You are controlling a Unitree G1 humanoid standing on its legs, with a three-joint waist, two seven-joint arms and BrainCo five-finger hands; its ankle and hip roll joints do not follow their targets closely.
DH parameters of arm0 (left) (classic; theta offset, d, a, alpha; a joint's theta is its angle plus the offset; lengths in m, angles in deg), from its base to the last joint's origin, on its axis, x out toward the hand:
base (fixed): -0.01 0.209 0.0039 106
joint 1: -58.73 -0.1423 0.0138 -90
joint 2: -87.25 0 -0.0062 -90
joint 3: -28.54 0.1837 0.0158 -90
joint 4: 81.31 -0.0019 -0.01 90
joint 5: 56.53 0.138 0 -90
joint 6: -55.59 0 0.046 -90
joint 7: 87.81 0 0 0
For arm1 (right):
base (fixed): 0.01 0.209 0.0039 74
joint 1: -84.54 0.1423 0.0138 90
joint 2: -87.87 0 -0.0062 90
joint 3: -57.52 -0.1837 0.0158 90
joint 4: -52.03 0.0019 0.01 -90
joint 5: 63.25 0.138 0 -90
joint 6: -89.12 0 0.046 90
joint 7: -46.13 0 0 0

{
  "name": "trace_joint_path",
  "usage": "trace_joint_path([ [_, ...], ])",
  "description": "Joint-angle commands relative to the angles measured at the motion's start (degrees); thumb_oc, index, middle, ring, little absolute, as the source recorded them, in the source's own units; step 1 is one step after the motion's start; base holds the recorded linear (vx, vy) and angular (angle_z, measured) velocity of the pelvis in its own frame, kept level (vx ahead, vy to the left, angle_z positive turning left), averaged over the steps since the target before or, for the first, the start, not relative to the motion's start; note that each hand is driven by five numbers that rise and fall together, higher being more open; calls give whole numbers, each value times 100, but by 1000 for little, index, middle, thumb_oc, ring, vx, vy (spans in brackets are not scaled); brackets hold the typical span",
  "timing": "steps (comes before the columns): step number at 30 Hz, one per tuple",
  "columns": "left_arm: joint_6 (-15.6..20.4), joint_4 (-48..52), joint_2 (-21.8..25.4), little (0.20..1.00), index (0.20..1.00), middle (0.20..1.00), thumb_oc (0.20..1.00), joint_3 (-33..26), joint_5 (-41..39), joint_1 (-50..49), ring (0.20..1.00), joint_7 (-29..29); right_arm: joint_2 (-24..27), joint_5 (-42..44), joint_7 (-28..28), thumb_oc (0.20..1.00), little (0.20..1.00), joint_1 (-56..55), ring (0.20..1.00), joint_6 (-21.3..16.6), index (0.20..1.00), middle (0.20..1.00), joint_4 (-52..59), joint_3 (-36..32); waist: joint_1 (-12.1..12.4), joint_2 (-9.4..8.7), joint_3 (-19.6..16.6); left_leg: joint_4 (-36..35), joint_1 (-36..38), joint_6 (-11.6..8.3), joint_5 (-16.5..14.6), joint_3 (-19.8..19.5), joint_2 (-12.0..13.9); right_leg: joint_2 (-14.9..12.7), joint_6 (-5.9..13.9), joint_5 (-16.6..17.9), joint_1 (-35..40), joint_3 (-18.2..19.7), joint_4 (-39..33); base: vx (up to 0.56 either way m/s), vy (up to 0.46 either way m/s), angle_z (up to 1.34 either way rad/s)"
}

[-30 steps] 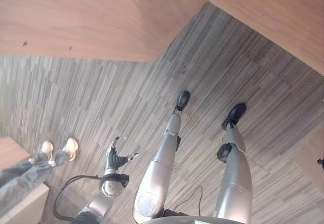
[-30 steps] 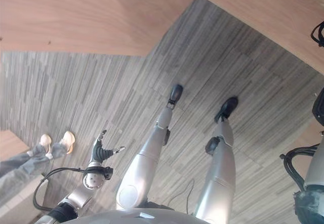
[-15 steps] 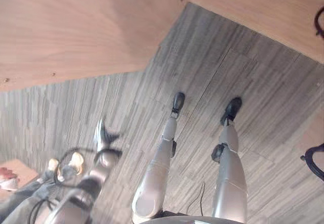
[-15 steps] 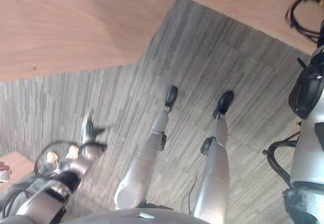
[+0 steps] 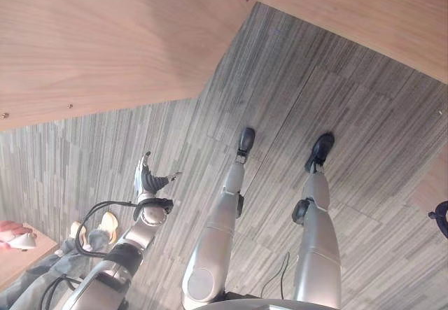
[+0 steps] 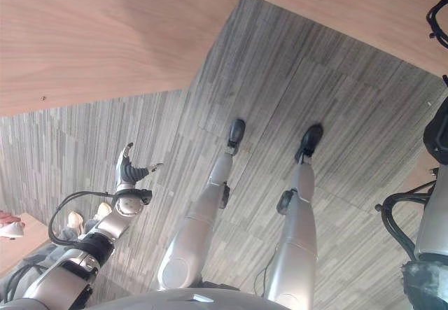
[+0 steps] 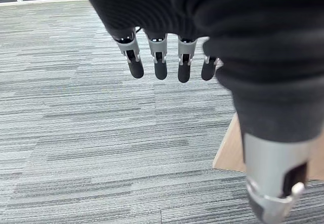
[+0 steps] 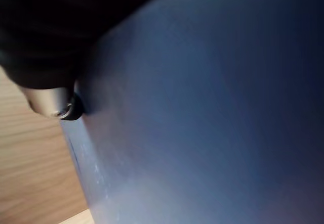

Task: Put the empty folder in the office cabinet

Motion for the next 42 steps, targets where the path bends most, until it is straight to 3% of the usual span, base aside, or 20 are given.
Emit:
trace_joint_path([
  [1, 51, -43, 160, 1000, 1000, 1000, 1000, 54, -270, -392, 1000, 54, 299, 80, 273, 200, 200, 14, 200, -159, 200, 200, 376, 1047, 73, 164, -483, -61, 1037, -284, -1238, -342, 389, 87, 380, -1285, -161, -180, 462, 41, -21, -2],
  [5, 101, 42, 257, 1000, 1000, 1000, 1000, -154, -362, -530, 1000, 9, 364, 299, 849, 200, 200, 235, 200, 66, 200, 200, 176, 1457, 19, 46, -427, -61, 986, -311, -1159, -295, 406, 109, 349, -1175, -233, -207, 477, -24, -12, -1],
  [15, 130, 267, 363, 1000, 1000, 1000, 1000, -333, -506, -635, 1000, -91, 389, 390, 1545, 200, 200, 392, 200, 424, 200, 200, -150, 1831, -39, -42, -344, -61, 966, -336, -1124, -269, 454, 202, 325, -1177, -252, -198, 463, -4, -3, 0],
  [30, 108, 692, 476, 1000, 1000, 1000, 1000, -438, -527, -865, 1000, -55, 487, 392, 1229, 200, 200, 561, 200, 117, 200, 200, -15, 1721, -32, -19, -356, -61, 970, -383, -1086, -313, 490, 259, 308, -1207, -158, -265, 359, 1, -2, -1],
  [31, 112, 706, 487, 1000, 1000, 1000, 1000, -450, -528, -883, 1000, -61, 479, 391, 1238, 228, 228, 566, 228, 130, 228, 228, -6, 1724, -30, -22, -357, -61, 970, -384, -1086, -315, 491, 261, 308, -1206, -151, -265, 352, 0, 0, 0],
  [32, 116, 719, 489, 1000, 1000, 1000, 1000, -453, -523, -928, 1000, -78, 481, 367, 1261, 1000, 1000, 568, 1000, 180, 1000, 1000, -7, 1741, -22, -24, -354, -61, 969, -387, -1075, -317, 490, 263, 305, -1208, -146, -267, 350, 0, 0, 0],
  [42, 115, 589, 507, 1000, 1000, 1000, 1000, -506, -580, -801, 1000, -114, 347, 254, 1666, 1000, 1000, 555, 1000, 398, 1000, 1000, -38, 2018, -96, -109, -293, -61, 971, -389, -1097, -279, 506, 292, 291, -1184, -143, -207, 335, 0, 0, 0],
])
